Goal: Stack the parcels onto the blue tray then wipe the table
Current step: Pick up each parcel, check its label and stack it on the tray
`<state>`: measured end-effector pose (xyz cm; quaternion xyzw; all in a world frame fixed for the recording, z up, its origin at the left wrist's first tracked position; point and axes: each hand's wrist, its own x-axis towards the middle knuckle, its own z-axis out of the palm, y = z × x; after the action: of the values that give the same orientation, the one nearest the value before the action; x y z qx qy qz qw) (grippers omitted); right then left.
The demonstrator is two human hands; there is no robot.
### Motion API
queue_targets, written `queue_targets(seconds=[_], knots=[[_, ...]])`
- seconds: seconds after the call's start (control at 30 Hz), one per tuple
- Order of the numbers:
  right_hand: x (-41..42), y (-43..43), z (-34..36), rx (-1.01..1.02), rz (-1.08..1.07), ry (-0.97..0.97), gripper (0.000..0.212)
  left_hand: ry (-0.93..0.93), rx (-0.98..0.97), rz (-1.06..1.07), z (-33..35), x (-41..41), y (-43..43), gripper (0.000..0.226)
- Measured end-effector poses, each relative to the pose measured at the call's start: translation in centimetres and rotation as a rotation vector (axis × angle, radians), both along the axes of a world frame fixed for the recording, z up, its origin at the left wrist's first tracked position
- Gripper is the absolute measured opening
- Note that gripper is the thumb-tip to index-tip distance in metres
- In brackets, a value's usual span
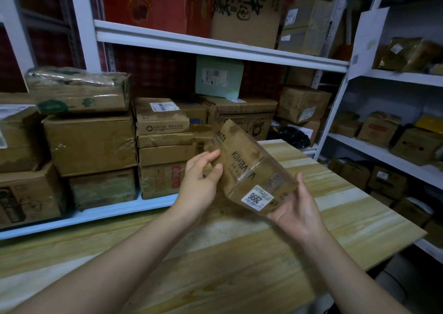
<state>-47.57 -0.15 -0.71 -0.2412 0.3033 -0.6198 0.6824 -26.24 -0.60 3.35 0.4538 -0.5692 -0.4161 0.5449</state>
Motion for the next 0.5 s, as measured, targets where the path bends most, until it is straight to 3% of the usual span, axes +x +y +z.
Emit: queue_targets(seconds=[0.17, 0.33, 0.5], knots=[[0.01, -0.33, -0.11, -0.042, 0.004, -0.020, 0.057, 0.035, 0.059, -0.022, -0.28, -0.07, -0.12, 0.031], [-0.36, -0.57, -0.33, -0.069, -0.078, -0.047, 0.037, -0.047, 0.091, -0.047, -0.26, 0.13, 0.07, 0.046], [-0.33, -0.56, -0.05, -0.126, -0.122, -0.051, 0.034, -0.092, 0.133, -0.042, -0.87, -0.27, -0.13, 0.056]])
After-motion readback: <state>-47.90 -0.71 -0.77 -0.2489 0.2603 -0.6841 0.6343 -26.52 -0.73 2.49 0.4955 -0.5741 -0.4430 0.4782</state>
